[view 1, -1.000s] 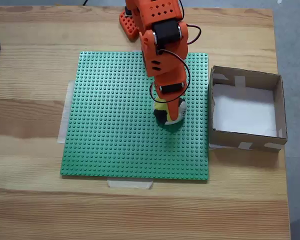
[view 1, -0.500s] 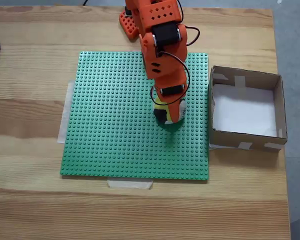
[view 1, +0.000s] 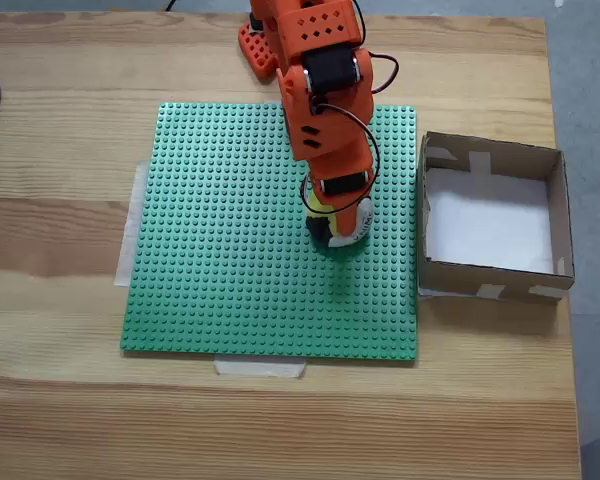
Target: Pick the ball and put it in the box.
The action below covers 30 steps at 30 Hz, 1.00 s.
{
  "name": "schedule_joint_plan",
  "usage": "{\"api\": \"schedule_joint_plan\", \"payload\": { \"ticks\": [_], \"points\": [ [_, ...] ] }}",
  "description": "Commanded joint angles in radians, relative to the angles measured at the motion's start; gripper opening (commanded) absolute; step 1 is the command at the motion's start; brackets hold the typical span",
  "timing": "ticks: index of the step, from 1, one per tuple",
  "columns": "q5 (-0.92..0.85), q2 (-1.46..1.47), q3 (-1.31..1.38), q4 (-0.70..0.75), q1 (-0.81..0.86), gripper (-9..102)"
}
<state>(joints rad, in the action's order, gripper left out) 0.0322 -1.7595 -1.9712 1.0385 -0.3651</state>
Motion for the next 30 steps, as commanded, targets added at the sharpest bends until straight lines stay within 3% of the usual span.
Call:
{"api": "schedule_joint_plan", "payload": {
  "ticks": [1,13,30],
  "points": [
    [-0.012,-0.029,0.020,-0.009,0.015,16],
    [-0.011,-0.032,0.103,0.044,0.018,4],
    [0.017,-0.032,0.268,0.133,0.014,2]
  ]
}}
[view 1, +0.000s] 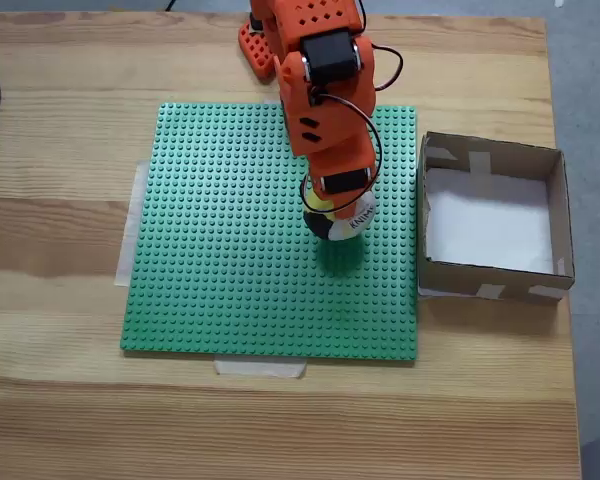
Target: Pick the ball and put it in the box.
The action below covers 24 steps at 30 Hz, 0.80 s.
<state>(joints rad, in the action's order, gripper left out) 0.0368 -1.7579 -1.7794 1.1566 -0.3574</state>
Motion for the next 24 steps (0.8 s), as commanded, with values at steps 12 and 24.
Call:
{"api": "schedule_joint_plan", "payload": {
  "ticks": [12,24],
  "points": [
    [0.038,-0.032,0.247,0.083,-0.028,2],
    [0.081,-0.032,0.426,0.164,-0.158,2]
  ]
}}
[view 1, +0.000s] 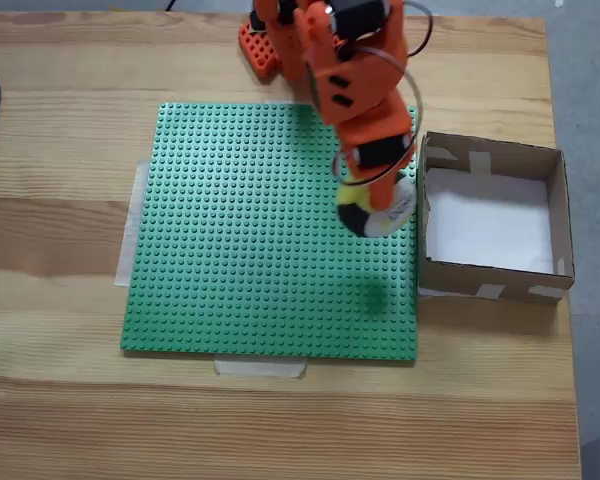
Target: Pick the ball and put it in the box.
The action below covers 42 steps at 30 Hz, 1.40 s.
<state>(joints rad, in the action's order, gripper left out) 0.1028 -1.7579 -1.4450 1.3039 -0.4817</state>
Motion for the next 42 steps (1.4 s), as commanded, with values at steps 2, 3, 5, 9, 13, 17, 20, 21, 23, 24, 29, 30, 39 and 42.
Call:
{"api": "schedule_joint_plan", "payload": {
  "ticks": [2,3,5,9,13,17,20,21,23,24,29,30,39,42],
  "points": [
    [0.023,-0.032,0.123,0.032,-0.064,2],
    [0.029,-0.029,0.143,0.041,-0.081,2],
    [0.040,-0.025,0.175,0.058,-0.112,2],
    [0.058,-0.018,0.219,0.069,-0.178,2],
    [0.072,-0.017,0.238,0.063,-0.238,3],
    [0.078,-0.014,0.241,0.057,-0.291,3],
    [0.080,-0.005,0.245,0.055,-0.324,3],
    [0.080,0.002,0.245,0.052,-0.333,3],
    [0.080,0.020,0.252,0.051,-0.347,2],
    [0.080,0.032,0.261,0.052,-0.354,2],
    [0.078,0.109,0.314,0.055,-0.380,2],
    [0.077,0.127,0.328,0.055,-0.382,2],
    [0.058,0.247,0.374,0.011,-0.385,2],
    [0.060,0.276,0.374,0.005,-0.380,2]
  ]
}}
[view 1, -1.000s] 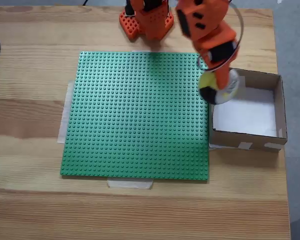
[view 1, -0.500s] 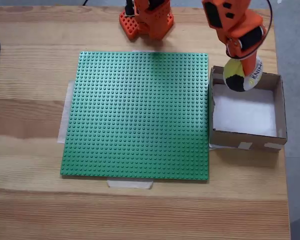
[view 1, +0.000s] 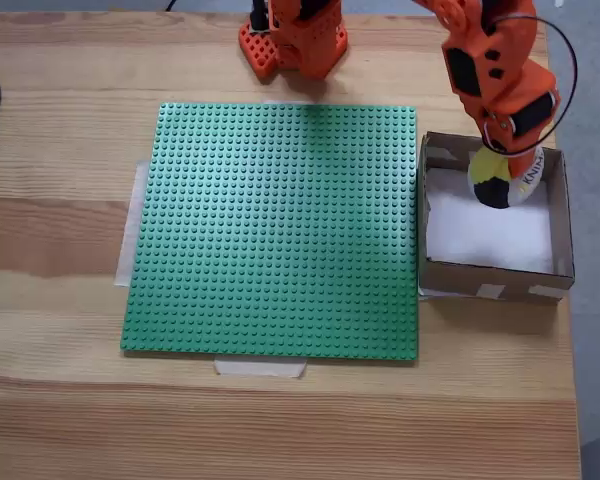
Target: Pick the ball and put it in the box.
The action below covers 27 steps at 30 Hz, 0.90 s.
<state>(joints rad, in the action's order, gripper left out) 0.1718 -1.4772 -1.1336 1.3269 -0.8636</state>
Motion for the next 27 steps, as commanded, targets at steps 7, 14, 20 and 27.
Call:
{"api": "schedule_joint_plan", "payload": {
  "ticks": [7,14,20,27],
  "points": [
    [-0.008,0.049,0.051,-0.044,0.028,2],
    [-0.008,0.061,-0.008,-0.100,0.037,3],
    [-0.002,0.063,-0.067,-0.137,0.032,3],
    [0.009,0.063,-0.118,-0.183,0.021,3]
  ]
}}
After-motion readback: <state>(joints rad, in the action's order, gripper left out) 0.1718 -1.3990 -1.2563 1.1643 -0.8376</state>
